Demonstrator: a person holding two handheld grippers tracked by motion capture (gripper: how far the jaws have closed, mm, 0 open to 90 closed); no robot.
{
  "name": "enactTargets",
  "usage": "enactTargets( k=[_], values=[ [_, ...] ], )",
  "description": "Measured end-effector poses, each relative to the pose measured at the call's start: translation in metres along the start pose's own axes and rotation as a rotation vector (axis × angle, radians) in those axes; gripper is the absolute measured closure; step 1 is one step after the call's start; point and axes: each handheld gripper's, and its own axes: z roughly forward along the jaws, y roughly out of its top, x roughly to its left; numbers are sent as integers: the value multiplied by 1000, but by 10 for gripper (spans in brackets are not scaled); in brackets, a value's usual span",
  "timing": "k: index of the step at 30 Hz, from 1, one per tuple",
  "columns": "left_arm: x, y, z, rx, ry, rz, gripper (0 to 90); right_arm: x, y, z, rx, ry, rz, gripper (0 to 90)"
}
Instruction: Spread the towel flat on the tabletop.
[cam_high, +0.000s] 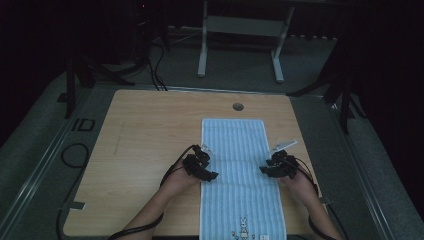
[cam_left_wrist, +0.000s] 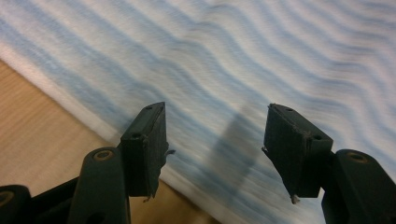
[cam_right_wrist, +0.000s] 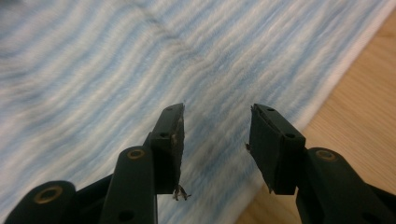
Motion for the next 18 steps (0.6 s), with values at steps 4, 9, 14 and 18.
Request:
enactTargets(
  k=[4,9,14,18],
  values=[
    [4,7,3,19,30,29,389,-2,3,10,11,-6,5,518],
    [15,16,8,16,45,1,390,-10,10,14,17,-9,14,508],
    [23,23,12,3,48,-27,390,-19,14,17,18,-4,38,506],
    [24,24,13,2,48,-31,390,-24,17,19,21,-1,42,501]
  ],
)
